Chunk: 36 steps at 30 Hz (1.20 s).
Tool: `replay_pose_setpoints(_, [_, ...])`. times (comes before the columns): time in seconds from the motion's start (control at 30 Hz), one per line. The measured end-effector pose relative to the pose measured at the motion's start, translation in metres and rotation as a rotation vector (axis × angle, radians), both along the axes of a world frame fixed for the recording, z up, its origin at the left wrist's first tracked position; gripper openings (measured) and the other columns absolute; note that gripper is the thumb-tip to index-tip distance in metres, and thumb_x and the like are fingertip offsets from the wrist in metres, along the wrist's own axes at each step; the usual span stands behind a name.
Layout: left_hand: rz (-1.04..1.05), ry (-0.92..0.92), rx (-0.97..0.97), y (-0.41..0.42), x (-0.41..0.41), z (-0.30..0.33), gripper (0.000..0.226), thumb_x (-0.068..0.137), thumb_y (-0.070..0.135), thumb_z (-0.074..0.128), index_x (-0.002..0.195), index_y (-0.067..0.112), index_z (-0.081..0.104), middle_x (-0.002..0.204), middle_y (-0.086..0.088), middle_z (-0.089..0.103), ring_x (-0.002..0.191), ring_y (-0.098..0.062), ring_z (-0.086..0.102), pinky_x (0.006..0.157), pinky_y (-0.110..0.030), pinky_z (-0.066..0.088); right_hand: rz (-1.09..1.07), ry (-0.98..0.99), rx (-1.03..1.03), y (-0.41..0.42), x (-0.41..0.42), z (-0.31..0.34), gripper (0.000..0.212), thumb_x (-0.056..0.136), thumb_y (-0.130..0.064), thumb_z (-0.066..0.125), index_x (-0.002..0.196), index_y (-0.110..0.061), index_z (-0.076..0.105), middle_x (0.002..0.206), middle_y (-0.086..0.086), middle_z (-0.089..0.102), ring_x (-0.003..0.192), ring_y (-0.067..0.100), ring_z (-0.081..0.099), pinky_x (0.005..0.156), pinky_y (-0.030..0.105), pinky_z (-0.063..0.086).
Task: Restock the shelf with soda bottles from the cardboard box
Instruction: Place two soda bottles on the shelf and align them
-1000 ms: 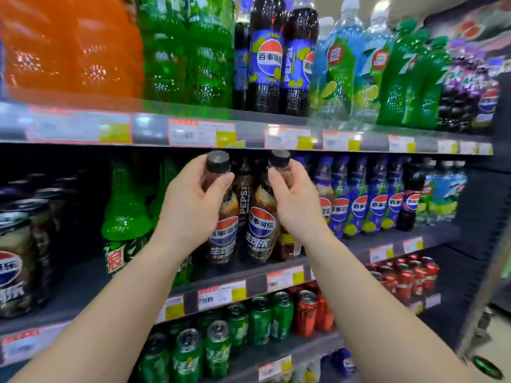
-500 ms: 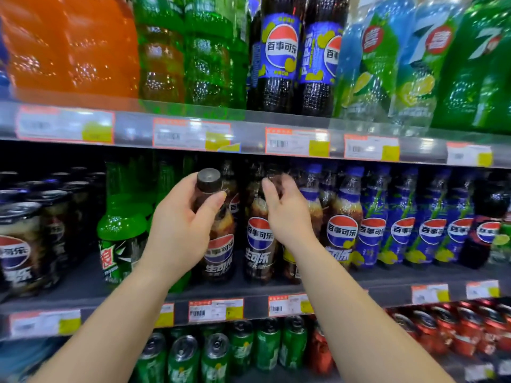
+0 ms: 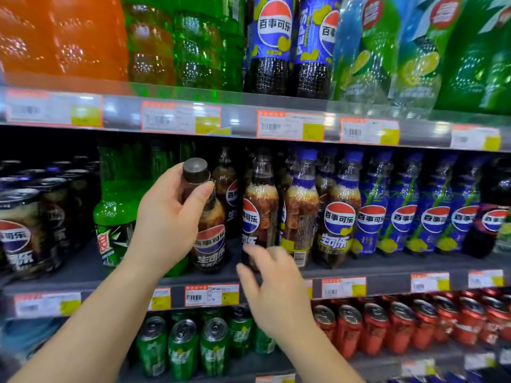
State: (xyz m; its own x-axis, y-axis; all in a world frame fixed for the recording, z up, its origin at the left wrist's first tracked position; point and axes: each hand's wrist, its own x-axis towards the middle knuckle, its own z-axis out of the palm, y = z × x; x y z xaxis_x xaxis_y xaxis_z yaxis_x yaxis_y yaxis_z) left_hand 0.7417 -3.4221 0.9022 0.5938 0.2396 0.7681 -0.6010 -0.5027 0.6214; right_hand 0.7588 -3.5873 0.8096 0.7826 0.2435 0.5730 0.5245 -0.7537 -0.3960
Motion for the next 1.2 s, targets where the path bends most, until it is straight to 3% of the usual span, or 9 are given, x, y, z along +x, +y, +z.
replay_pose_setpoints(0.1, [0.009,0.011,0.015,-0.001,0.002,-0.001,0.023,0.092,0.021,0.058,0.104,0.041,0.056,0.096,0.023,0.064,0.092,0.012,0.06,0.078,-0.004,0.044,-0.107,0.141,-0.294,0.003,0.007,-0.01,0.072,0.083,-0.07,0.012,0.145,-0.04,0.03,0.123,0.005,0.049,0.112,0.027,0.046,0.092,0.039,0.043])
replay_pose_setpoints(0.2, [0.002,0.027,0.012,-0.001,0.006,0.003,0.024,0.091,0.021,0.058,0.098,0.045,0.056,0.092,0.025,0.065,0.091,0.01,0.06,0.078,-0.008,0.046,-0.156,0.153,-0.267,0.006,0.017,-0.01,0.088,0.074,-0.077,-0.001,0.146,-0.037,0.033,0.12,0.009,0.051,0.112,0.031,0.048,0.093,0.041,0.041])
replay_pose_setpoints(0.3, [0.01,0.071,0.03,-0.001,0.015,0.009,0.017,0.092,0.023,0.058,0.101,0.037,0.059,0.094,0.02,0.066,0.091,0.006,0.061,0.08,-0.019,0.048,-0.192,0.232,-0.338,0.009,0.021,-0.006,0.108,0.064,-0.083,-0.017,0.149,-0.033,0.026,0.126,0.012,0.05,0.118,0.032,0.046,0.098,0.041,0.038])
replay_pose_setpoints(0.37, [0.005,0.099,0.04,-0.001,0.023,0.013,0.015,0.092,0.025,0.057,0.105,0.032,0.06,0.097,0.018,0.067,0.092,0.003,0.062,0.084,-0.026,0.05,-0.208,0.295,-0.369,0.012,0.021,-0.002,0.104,0.069,-0.081,-0.011,0.151,-0.027,0.022,0.132,0.014,0.049,0.121,0.032,0.044,0.1,0.041,0.036])
replay_pose_setpoints(0.47, [0.017,0.133,0.066,-0.005,0.036,0.019,0.012,0.093,0.026,0.056,0.104,0.031,0.059,0.097,0.018,0.066,0.093,-0.001,0.062,0.085,-0.03,0.05,-0.219,0.334,-0.406,0.014,0.025,0.002,0.081,0.091,-0.07,0.016,0.153,-0.018,0.019,0.137,0.014,0.048,0.124,0.032,0.042,0.101,0.042,0.035])
replay_pose_setpoints(0.6, [0.034,0.193,0.064,-0.013,0.06,0.023,0.022,0.092,0.03,0.056,0.111,0.019,0.058,0.101,0.004,0.066,0.096,-0.015,0.062,0.088,-0.034,0.05,-0.219,0.346,-0.398,0.015,0.028,0.005,0.078,0.094,-0.064,0.025,0.152,-0.013,0.019,0.14,0.014,0.046,0.126,0.033,0.043,0.102,0.043,0.036])
replay_pose_setpoints(0.8, [0.093,0.339,0.02,-0.017,0.089,0.035,0.041,0.092,0.038,0.055,0.124,0.011,0.054,0.109,-0.002,0.06,0.108,-0.026,0.057,0.084,-0.027,0.04,-0.016,0.248,-0.264,0.021,0.021,0.008,0.059,0.093,-0.055,0.041,0.147,-0.034,0.028,0.15,0.006,0.038,0.136,0.027,0.033,0.109,0.043,0.027])
replay_pose_setpoints(0.93, [0.048,0.358,-0.044,-0.015,0.1,0.033,0.05,0.092,0.038,0.056,0.132,0.009,0.048,0.131,-0.012,0.057,0.117,-0.03,0.054,0.091,-0.028,0.042,0.063,0.37,-0.332,0.031,0.028,0.001,0.062,0.094,-0.057,0.039,0.149,-0.042,0.015,0.158,0.011,0.021,0.143,0.029,0.021,0.115,0.043,0.018])
replay_pose_setpoints(1.2, [-0.051,0.272,-0.031,-0.013,0.106,0.006,0.074,0.081,0.024,0.072,0.143,0.019,0.033,0.128,0.001,0.059,0.117,-0.014,0.056,0.102,-0.032,0.043,0.038,0.397,-0.38,0.037,0.04,-0.008,0.064,0.093,-0.065,0.03,0.149,-0.047,0.006,0.159,0.008,0.019,0.144,0.026,0.017,0.116,0.042,0.016])
